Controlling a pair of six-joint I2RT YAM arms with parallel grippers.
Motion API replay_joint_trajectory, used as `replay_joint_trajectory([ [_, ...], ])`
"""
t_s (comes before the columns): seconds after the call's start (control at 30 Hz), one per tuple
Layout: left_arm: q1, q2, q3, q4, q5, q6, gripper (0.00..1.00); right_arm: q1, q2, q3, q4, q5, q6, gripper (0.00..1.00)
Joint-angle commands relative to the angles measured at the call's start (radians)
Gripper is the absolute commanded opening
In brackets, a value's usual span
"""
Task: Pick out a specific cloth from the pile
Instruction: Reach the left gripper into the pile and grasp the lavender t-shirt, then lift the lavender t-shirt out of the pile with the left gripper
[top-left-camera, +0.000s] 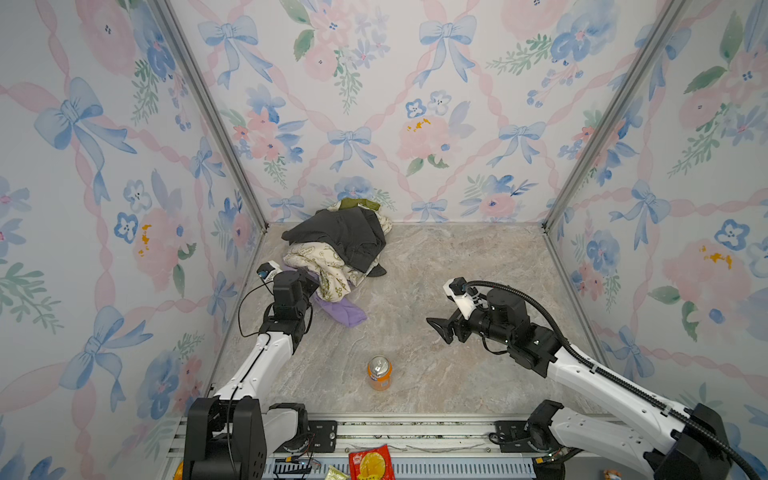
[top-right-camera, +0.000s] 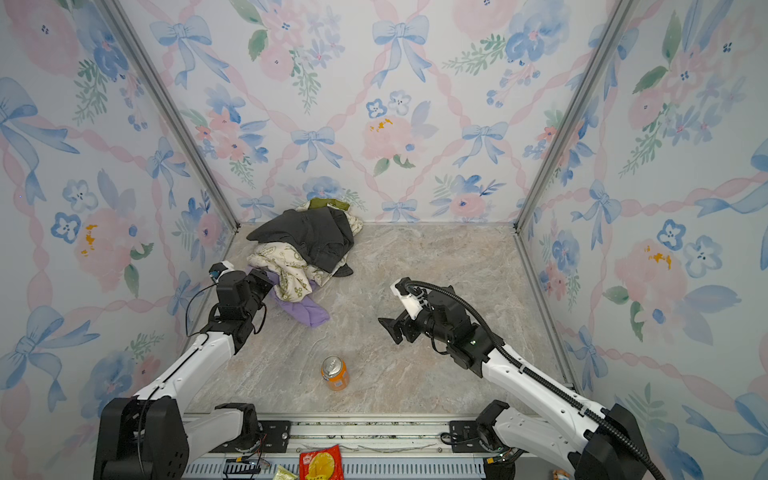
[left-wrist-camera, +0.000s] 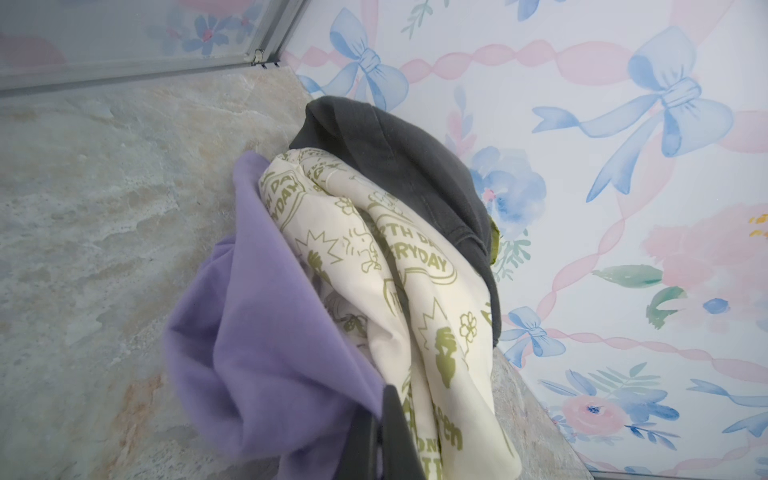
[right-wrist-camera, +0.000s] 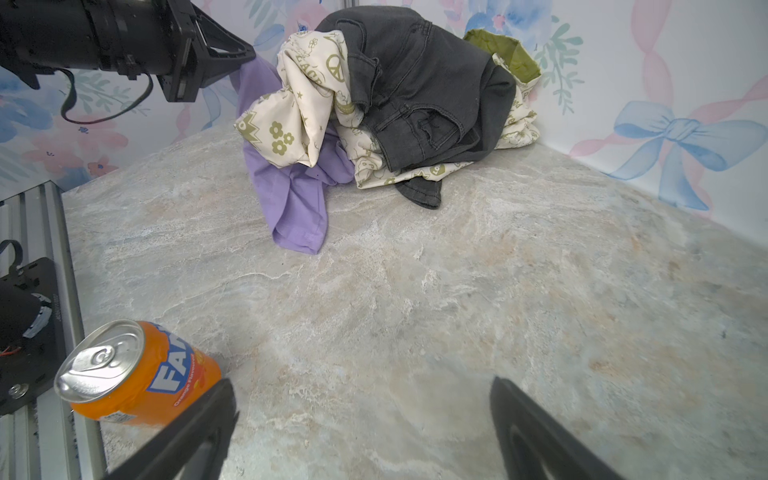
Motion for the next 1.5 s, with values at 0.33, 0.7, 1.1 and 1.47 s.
replay_joint_trajectory([
  [0.33,0.006,-0.05,0.223,-0.04,-0.045,0.076,0.0,-0.023,-0.047,-0.036,0.025,0.055,0.018,0.97],
  [0.7,-0.001,-0.025,0.411,-0.065,-0.026,0.149,0.0,-0.037,-0.045,-0.037,0.031,0.07,0.028,0.97],
  [1.1,-0.174,0.011,0.631,-0.064,-0.094,0.324,0.0,-0.054,-0.041,-0.037,0.045,0.095,0.047,0.97],
  [1.47,-0.368,0.151,0.634,-0.067,-0.094,0.453,0.0,-0.079,-0.073,-0.048,0.037,0.16,0.075,0.97],
])
